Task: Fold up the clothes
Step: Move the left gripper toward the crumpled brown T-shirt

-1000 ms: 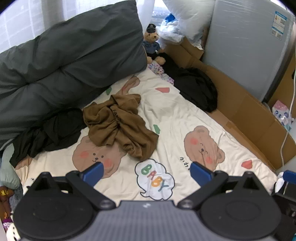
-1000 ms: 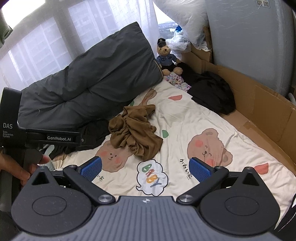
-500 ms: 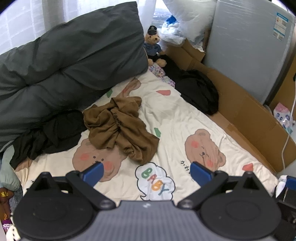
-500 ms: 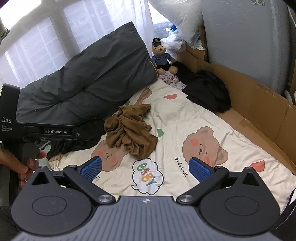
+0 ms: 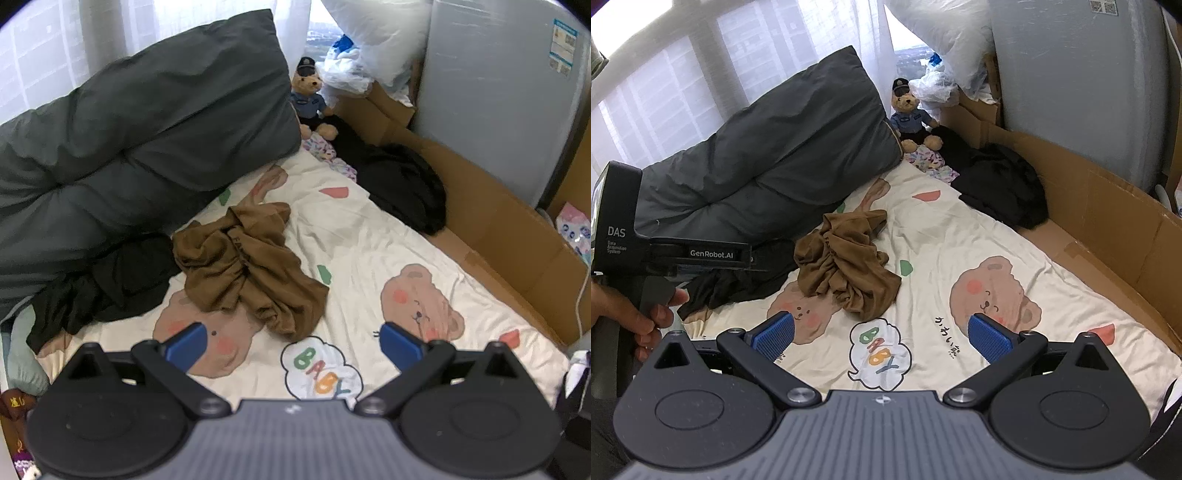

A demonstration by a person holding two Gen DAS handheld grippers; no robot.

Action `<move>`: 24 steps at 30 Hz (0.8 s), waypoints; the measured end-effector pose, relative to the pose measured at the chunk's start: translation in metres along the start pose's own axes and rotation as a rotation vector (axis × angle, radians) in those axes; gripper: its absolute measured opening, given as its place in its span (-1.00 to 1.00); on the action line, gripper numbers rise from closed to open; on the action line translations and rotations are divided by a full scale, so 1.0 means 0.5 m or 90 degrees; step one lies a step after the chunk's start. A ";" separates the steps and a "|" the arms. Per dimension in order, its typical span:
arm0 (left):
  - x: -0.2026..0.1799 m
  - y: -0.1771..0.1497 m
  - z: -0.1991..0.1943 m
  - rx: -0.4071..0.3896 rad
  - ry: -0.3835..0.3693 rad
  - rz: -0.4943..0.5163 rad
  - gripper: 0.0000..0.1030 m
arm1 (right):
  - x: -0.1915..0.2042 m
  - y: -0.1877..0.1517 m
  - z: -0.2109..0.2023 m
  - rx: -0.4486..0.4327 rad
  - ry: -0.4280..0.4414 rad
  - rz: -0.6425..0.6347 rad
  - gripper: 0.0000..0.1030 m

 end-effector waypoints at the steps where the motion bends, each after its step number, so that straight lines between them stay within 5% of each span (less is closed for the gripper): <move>1: 0.000 0.003 0.005 -0.001 0.002 0.001 0.96 | -0.003 -0.002 -0.003 0.001 -0.001 0.003 1.00; 16: 0.021 0.018 0.031 -0.002 -0.001 -0.014 0.96 | -0.037 -0.019 -0.013 0.041 -0.034 0.002 1.00; 24: 0.034 0.038 0.035 -0.043 0.025 0.006 0.92 | -0.039 -0.011 -0.005 0.044 -0.052 -0.011 1.00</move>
Point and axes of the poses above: each gripper's, at about its wrist camera, not at the fingertips, and z roughly the way its jaws point, x to its left, y to its top, the point moved 9 cm from there along z, roughly the way its jaws point, and after that the axes turned 5 degrees about x, right-handed, at the moved point
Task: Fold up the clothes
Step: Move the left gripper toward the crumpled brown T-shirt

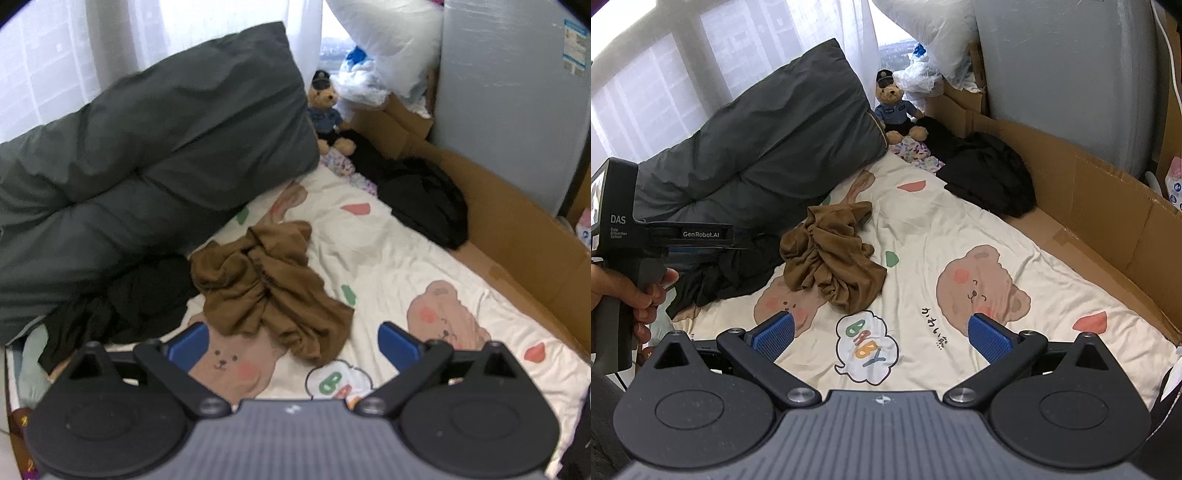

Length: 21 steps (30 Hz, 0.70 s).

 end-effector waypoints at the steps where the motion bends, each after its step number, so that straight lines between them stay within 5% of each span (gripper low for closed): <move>1: 0.000 0.001 0.001 -0.001 0.000 0.001 0.92 | -0.004 -0.002 -0.001 0.000 0.000 0.002 1.00; 21: -0.039 -0.007 0.089 0.018 0.001 0.058 0.83 | -0.031 -0.019 0.022 0.015 -0.006 0.022 0.85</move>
Point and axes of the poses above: each gripper's, at about its wrist camera, not at the fingertips, and z roughly the way its jaws point, x to its left, y to its top, the point moved 9 cm from there along z, roughly the way its jaws point, and after that the axes turned 5 degrees about x, right-handed, at the moved point
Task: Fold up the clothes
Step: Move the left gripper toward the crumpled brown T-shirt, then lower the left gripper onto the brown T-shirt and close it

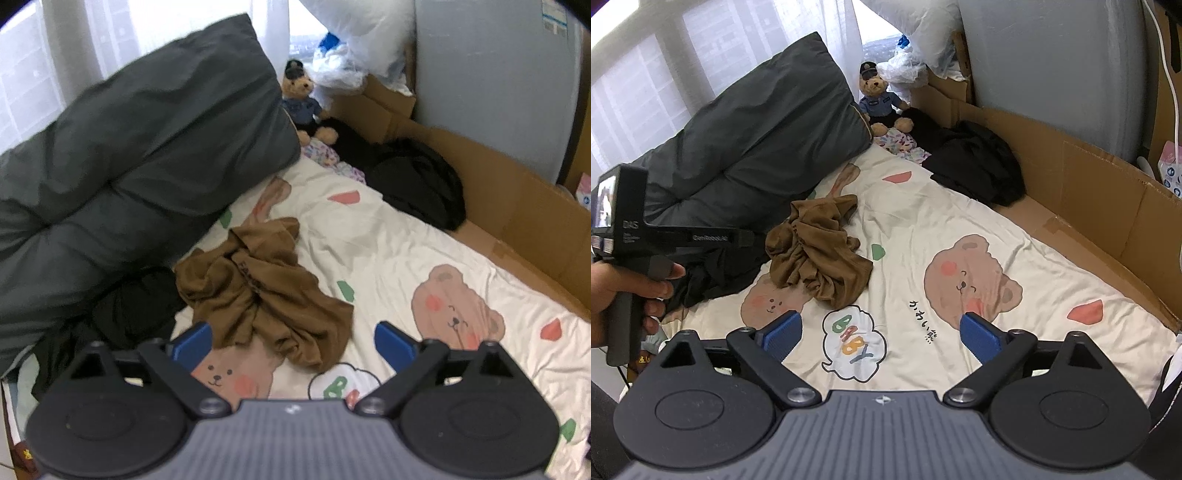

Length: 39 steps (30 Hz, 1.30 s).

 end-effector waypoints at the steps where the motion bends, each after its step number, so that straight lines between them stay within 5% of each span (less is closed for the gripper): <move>1: -0.001 0.000 0.000 -0.001 -0.004 -0.003 0.83 | 0.003 0.000 0.006 0.000 0.001 0.001 0.85; 39: -0.048 -0.023 0.153 0.041 0.029 0.073 0.85 | -0.033 -0.032 0.076 0.035 -0.014 0.034 0.85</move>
Point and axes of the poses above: each gripper's, at about its wrist camera, not at the fingertips, and z roughly the way its jaws point, x to its left, y to its top, the point moved 9 cm from there along z, roughly the way its jaws point, and after that the axes turned 5 degrees about x, right-handed, at the moved point
